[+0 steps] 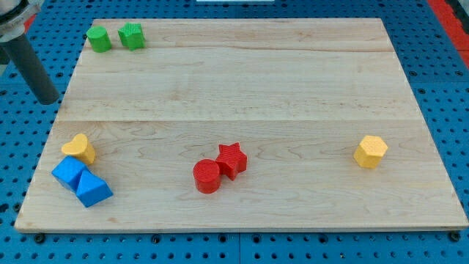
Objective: Move yellow heart towards the center right
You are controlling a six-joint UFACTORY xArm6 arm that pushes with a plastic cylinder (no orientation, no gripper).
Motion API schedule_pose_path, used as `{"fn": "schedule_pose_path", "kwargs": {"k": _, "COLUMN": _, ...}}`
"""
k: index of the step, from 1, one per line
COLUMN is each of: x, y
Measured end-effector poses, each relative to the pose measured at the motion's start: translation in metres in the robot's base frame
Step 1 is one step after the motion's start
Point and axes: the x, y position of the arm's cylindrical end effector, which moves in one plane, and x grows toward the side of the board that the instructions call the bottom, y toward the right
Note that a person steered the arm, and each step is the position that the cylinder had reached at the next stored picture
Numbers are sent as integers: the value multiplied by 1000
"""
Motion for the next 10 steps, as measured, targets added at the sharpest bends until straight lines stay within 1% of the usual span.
{"fn": "schedule_pose_path", "kwargs": {"k": 2, "x": 91, "y": 1}}
{"fn": "schedule_pose_path", "kwargs": {"k": 5, "x": 99, "y": 139}}
{"fn": "schedule_pose_path", "kwargs": {"k": 7, "x": 120, "y": 125}}
{"fn": "schedule_pose_path", "kwargs": {"k": 8, "x": 113, "y": 194}}
{"fn": "schedule_pose_path", "kwargs": {"k": 9, "x": 77, "y": 252}}
{"fn": "schedule_pose_path", "kwargs": {"k": 10, "x": 48, "y": 327}}
